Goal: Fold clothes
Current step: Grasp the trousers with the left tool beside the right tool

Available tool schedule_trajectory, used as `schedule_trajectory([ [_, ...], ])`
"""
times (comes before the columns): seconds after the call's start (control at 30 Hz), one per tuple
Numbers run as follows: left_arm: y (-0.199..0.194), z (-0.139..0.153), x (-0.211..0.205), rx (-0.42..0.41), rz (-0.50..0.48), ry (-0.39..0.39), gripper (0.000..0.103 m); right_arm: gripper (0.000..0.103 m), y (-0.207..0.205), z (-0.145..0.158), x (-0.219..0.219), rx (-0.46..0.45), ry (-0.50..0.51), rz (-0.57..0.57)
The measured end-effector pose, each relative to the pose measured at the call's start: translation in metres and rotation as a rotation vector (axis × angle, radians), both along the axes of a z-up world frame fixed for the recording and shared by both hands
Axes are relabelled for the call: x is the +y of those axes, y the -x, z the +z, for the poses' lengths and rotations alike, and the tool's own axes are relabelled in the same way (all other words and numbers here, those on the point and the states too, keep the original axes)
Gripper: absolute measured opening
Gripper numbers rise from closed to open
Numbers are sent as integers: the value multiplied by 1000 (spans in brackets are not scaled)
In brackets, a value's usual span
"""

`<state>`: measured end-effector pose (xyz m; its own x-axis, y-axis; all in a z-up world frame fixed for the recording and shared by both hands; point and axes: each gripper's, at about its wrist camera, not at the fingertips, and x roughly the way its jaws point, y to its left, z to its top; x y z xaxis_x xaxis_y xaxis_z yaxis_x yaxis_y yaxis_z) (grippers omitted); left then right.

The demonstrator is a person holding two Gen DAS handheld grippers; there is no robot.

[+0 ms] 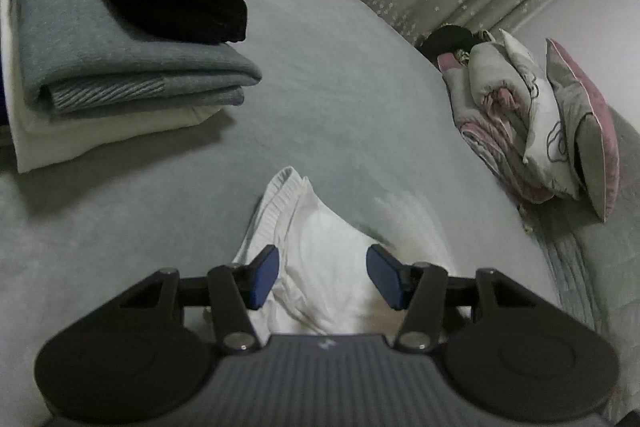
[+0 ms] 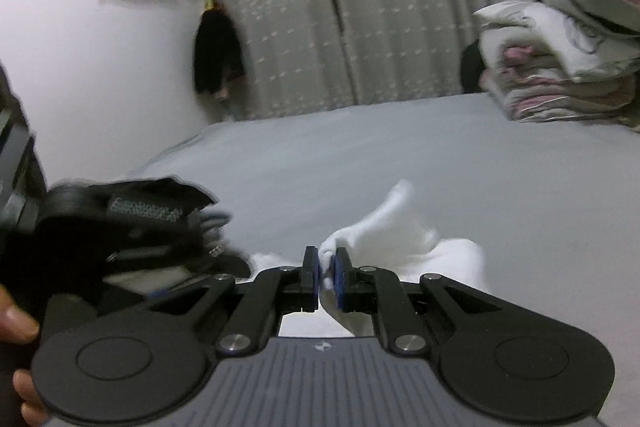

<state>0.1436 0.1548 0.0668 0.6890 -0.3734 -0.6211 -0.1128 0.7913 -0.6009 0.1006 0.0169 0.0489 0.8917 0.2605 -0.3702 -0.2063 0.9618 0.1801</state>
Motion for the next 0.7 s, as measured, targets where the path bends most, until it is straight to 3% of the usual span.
schedule_trajectory([
  [0.17,0,-3,4,11,7,24,51,10,-2,-24,35,62,37,56],
  [0.3,-1,-4,1,9,-9,13,51,13,6,-34,36,92,88,59],
  [0.4,-2,-3,-4,3,-29,6,51,36,14,-29,27,83,93,87],
  [0.7,-2,1,-8,-21,-75,-11,50,36,20,-41,51,35,296,176],
])
